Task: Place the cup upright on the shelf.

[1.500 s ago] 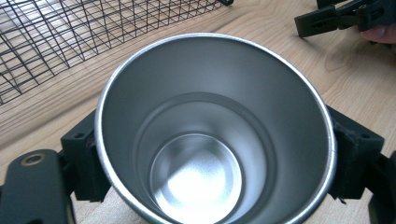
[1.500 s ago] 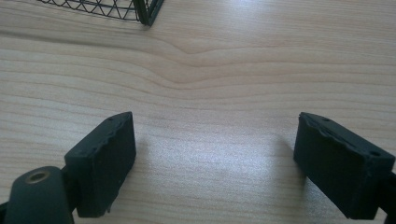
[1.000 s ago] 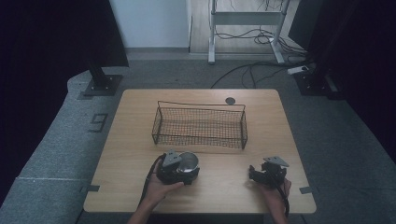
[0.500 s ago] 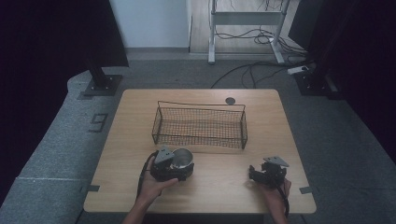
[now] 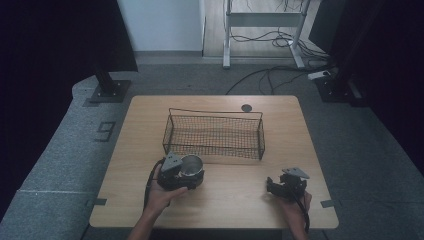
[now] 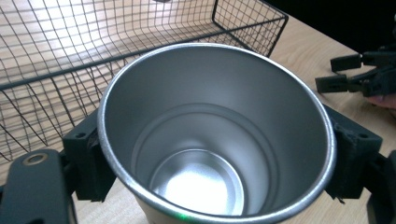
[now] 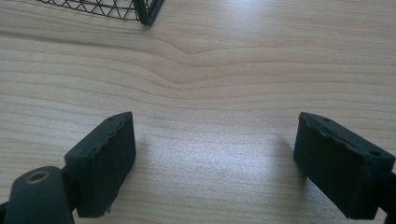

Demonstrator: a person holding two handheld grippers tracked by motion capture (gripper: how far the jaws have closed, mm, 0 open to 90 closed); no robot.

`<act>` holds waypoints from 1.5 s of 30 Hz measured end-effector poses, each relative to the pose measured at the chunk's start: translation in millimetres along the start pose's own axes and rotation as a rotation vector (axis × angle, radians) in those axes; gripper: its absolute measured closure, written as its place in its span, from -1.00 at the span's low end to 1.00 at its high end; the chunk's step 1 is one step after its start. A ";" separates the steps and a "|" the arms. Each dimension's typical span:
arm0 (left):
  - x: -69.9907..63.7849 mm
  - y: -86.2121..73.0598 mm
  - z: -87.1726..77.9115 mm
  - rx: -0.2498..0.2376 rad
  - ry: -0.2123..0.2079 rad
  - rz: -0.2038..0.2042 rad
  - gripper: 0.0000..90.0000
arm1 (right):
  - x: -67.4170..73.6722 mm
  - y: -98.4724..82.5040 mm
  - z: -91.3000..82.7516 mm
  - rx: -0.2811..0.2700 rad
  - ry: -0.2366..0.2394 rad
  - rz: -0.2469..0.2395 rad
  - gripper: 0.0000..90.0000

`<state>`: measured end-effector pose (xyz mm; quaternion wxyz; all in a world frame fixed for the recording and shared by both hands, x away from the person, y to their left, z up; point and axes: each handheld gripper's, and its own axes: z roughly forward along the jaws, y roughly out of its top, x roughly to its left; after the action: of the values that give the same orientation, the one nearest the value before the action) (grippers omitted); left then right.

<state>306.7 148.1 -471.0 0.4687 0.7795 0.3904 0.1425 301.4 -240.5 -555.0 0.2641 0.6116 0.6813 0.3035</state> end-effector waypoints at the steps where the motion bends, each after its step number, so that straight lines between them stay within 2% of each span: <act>1: 0.2 1.3 0.5 -0.001 -0.004 -0.005 -0.66 | -0.1 0.0 0.0 0.000 0.001 -0.001 -0.72; 9: -0.2 11.4 5.0 0.011 -0.002 -0.002 -0.66 | 0.0 -0.1 -0.1 -0.001 -0.002 0.000 -0.71; 19: 11.3 30.5 7.1 0.012 0.029 -0.007 -0.65 | -0.3 -0.1 0.0 -0.002 0.000 -0.001 -0.71; 29: 16.7 38.0 7.5 0.012 0.033 -0.017 -0.65 | -0.2 -0.1 0.0 -0.001 -0.002 0.000 -0.71; 33: 16.4 40.9 5.5 0.010 0.000 -0.031 -0.65 | -0.2 -0.1 0.0 -0.001 -0.002 0.000 -0.71; 41: 23.2 47.2 9.4 0.016 0.032 -0.028 -0.65 | -0.1 -0.1 -0.1 -0.001 -0.002 0.000 -0.71; 45: 25.6 50.0 10.8 0.017 0.034 -0.031 -0.65 | -0.1 -0.1 -0.1 -0.001 -0.002 0.000 -0.71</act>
<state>353.6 147.6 -438.2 0.4574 0.7749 0.4114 0.1451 301.3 -240.7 -555.0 0.2649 0.6118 0.6808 0.3033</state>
